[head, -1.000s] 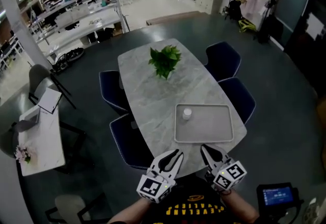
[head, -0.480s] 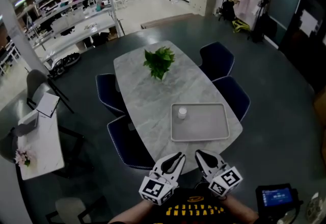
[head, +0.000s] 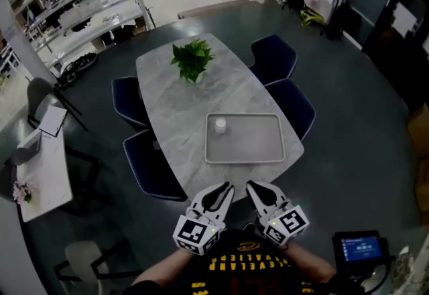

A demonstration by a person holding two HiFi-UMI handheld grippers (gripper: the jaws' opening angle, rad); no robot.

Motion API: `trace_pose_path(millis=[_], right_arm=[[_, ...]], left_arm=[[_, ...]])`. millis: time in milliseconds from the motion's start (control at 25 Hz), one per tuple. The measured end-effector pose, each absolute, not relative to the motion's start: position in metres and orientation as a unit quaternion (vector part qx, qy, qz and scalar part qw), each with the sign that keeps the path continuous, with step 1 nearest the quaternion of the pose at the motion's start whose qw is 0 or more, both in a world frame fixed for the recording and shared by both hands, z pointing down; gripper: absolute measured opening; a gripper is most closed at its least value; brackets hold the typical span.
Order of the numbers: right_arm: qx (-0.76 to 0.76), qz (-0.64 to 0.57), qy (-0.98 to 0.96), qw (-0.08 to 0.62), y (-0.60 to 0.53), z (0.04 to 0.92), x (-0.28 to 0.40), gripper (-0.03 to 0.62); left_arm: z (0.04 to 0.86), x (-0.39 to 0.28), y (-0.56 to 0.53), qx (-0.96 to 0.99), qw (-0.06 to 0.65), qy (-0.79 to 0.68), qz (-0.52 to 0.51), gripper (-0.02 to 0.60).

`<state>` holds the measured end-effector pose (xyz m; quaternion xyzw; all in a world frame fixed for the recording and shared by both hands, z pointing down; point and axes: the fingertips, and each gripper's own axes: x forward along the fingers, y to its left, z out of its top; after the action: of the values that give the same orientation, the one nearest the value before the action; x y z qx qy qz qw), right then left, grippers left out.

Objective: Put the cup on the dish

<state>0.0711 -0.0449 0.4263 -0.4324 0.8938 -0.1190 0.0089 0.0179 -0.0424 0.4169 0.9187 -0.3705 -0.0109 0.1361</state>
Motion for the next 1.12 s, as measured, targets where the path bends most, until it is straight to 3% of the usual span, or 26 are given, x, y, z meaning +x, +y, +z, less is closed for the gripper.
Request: trace_pose_path(millis=[1120], right_arm=[[-0.406,-0.112,0.907,0.006,-0.030,0.417,0.104,0.006]], left_arm=[[0.419,0.051,-0.030,0.903,0.149,-0.401,0.025,0.052]])
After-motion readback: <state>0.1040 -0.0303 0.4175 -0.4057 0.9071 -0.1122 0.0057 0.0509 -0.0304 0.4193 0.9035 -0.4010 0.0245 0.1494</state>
